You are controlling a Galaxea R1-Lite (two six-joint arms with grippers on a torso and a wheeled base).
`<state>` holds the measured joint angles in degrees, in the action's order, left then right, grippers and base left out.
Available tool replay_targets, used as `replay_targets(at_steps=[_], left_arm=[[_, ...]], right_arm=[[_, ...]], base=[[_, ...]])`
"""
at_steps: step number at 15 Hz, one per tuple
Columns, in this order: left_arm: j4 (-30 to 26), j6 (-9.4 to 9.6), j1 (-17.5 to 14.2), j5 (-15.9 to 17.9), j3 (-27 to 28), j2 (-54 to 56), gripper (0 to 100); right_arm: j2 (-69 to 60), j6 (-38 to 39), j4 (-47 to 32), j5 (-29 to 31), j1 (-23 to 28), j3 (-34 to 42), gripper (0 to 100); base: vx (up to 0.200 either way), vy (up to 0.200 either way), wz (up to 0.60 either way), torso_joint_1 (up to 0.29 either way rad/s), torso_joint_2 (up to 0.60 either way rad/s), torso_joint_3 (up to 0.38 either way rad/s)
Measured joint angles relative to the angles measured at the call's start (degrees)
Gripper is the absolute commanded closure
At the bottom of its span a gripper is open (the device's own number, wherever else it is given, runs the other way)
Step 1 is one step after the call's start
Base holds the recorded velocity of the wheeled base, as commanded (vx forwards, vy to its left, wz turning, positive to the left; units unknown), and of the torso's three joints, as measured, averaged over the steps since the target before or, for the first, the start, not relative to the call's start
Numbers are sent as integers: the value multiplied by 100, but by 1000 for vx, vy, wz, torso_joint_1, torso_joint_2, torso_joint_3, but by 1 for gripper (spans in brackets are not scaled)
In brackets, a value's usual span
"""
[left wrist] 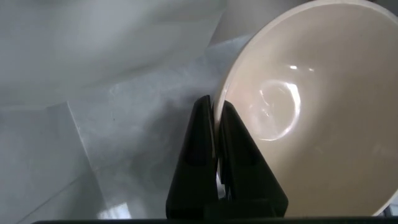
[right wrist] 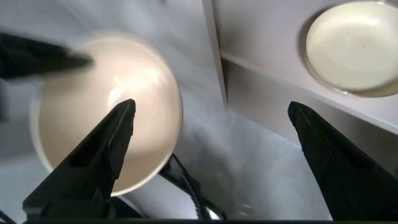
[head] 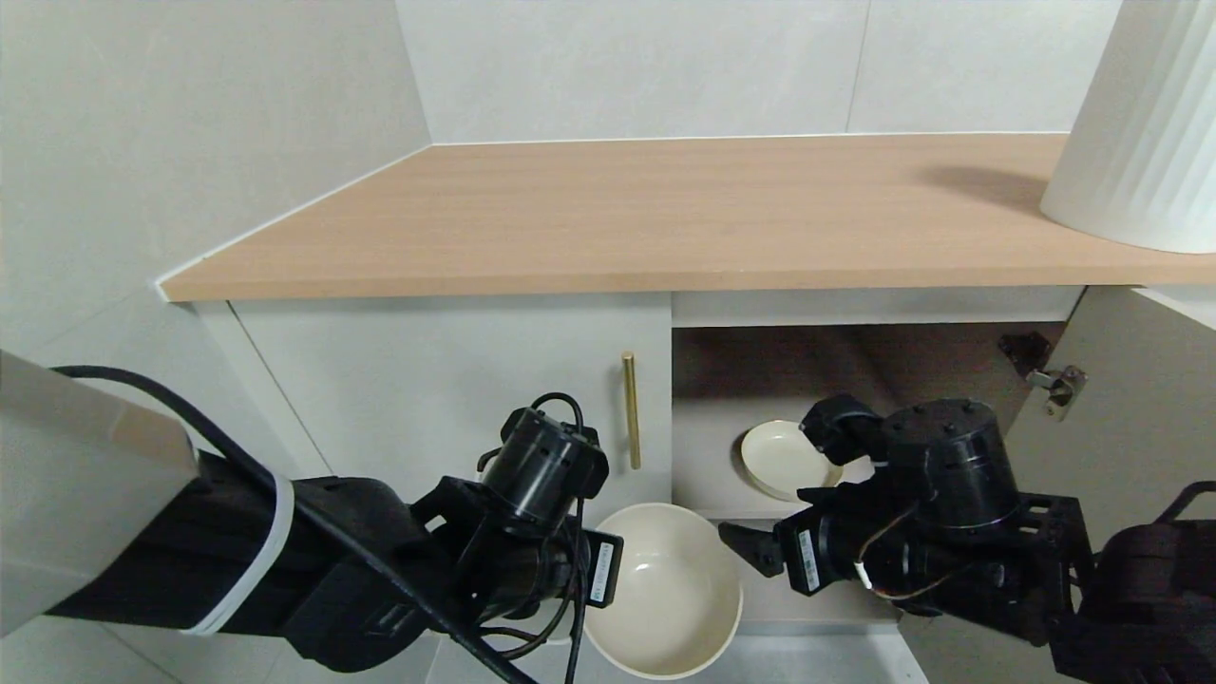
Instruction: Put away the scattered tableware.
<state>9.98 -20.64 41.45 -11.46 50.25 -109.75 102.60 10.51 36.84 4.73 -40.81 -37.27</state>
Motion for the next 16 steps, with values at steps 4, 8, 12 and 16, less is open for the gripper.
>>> replay_targets(at_steps=[4,8,12,16], left_arm=[[16,6,94,-96,-37,201,100],[16,9,155,-115,-56,272,100],[5,15,171,-116,-59,251,100],[35,12,185,-90,-56,217,100]], right_arm=[[429,-79,2,205,-124,12,0],[633,-77,52,347,-146,-35,0],[658,-69,60,375,-141,-52,100],[658,-61,90,350,-155,-82,100]], base=[[0,0,0,0,0,0],[0,0,0,0,0,0],[0,0,0,0,0,0],[0,0,0,0,0,0]])
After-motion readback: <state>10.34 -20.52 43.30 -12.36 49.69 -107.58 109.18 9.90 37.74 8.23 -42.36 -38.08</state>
